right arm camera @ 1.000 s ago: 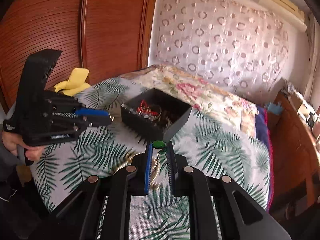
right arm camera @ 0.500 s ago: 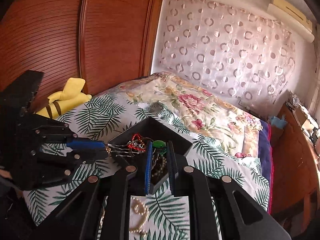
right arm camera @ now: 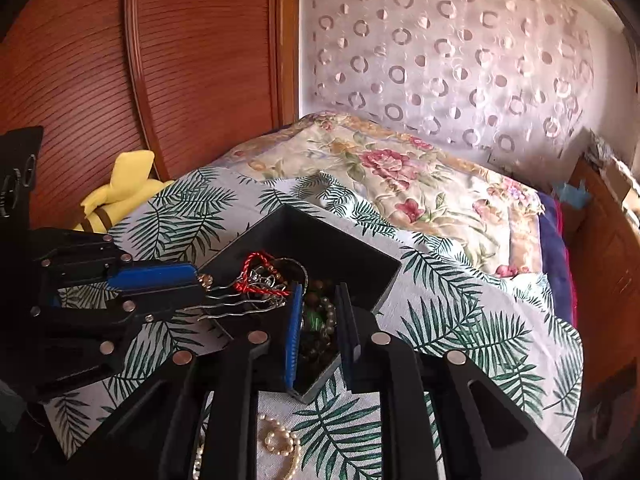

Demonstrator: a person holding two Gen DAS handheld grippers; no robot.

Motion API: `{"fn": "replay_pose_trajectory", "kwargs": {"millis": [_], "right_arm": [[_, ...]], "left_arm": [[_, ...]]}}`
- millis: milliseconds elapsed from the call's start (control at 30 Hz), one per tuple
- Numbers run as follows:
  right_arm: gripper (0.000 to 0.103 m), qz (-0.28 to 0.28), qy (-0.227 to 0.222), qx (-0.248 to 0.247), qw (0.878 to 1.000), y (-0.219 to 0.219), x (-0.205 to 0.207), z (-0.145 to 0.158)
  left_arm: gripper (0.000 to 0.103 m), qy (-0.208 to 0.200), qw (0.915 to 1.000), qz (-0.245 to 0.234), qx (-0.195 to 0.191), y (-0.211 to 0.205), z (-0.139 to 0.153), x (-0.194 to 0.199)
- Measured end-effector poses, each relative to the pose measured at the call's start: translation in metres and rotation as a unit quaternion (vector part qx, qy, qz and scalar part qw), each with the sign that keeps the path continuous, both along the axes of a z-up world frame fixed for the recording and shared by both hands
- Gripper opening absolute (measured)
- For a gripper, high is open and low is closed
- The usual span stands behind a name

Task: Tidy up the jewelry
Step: 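Drop the brooch into the black box with the left tool while the right tool drops the green necklace, then grasp the gold ring with the left tool while the right tool grasps the pearl necklace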

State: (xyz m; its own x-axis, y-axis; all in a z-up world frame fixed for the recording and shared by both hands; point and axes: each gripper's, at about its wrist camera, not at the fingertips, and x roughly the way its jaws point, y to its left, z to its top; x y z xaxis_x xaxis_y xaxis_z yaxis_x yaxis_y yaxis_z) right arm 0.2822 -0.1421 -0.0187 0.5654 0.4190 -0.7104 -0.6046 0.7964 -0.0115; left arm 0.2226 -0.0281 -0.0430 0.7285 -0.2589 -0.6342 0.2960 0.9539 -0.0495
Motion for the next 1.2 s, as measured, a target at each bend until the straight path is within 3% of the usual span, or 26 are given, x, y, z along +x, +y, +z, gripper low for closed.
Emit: {"fn": "replay_pose_trajectory", "kwargs": {"millis": [67,333,500,900,1000,1200], "right_arm": [[0.029,-0.003,0.004,0.008,1.000,-0.004,0.000,-0.001],[0.029,-0.009,0.004,0.015,1.000,-0.030,-0.022,-0.005],[0.029,0.000,0.013,0.009,1.000,-0.047,-0.050,-0.020],[0.029,0.012,0.044,-0.008,0.999,-0.069,-0.099,-0.060],[0.029,0.014,0.053,-0.008,0.998,-0.069,-0.101,-0.066],[0.029,0.018,0.059,-0.017,0.998,-0.065,-0.103,-0.076]], "left_arm": [[0.012,0.002,1.0000,0.001,-0.001,0.001,0.000,0.006],[0.012,0.005,1.0000,-0.002,-0.003,-0.005,0.006,0.029],[0.038,0.005,0.9999,0.003,-0.009,-0.006,0.006,0.031],[0.050,0.005,0.9999,-0.007,-0.014,-0.005,-0.009,-0.023],[0.050,0.018,0.9997,-0.013,-0.013,-0.006,-0.018,-0.036],[0.050,0.008,0.9998,-0.014,-0.010,0.000,-0.012,-0.040]]}}
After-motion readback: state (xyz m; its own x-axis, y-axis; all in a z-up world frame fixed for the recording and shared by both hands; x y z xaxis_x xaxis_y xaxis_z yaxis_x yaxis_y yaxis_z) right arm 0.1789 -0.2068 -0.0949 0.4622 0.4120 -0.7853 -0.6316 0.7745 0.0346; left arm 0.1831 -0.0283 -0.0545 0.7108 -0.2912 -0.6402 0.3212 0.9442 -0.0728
